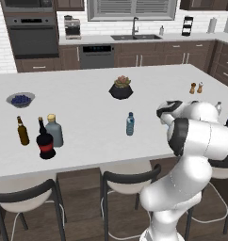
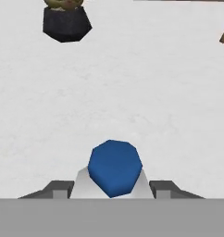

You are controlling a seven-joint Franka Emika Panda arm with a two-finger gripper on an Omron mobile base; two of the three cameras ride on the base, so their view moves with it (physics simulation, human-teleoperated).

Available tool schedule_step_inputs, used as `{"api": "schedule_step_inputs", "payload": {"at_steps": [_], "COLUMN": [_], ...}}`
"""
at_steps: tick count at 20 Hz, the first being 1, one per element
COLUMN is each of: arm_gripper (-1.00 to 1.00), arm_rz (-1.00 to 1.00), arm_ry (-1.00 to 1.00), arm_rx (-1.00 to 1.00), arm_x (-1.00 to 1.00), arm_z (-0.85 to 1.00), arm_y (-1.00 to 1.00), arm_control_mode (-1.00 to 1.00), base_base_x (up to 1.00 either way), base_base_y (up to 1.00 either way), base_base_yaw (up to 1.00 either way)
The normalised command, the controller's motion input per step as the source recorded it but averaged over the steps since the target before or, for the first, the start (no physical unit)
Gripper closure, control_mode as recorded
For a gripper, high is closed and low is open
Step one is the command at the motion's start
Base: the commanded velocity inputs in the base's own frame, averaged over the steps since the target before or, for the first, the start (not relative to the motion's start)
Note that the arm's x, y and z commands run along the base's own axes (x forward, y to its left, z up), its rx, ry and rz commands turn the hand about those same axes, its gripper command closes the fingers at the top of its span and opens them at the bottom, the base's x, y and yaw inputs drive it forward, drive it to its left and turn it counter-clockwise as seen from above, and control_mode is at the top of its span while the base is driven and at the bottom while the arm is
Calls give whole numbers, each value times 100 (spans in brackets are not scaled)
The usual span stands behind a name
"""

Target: Move the plastic bottles in the middle to the plastics group, and the glass bottles in the middle to the glass group.

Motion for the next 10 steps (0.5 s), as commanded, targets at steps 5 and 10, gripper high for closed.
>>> {"api": "schedule_step_inputs", "payload": {"at_steps": [5,10], "arm_gripper": [100,100], "arm_rz": [-23,-23], "arm_ry": [14,15], "arm_rx": [0,0], "arm_x": [0,-8], "arm_z": [32,28], "arm_y": [-100,-100], "arm_control_mode": [-100,-100], "base_base_x": [0,0], "base_base_y": [0,0], "base_base_yaw": [0,0]}}
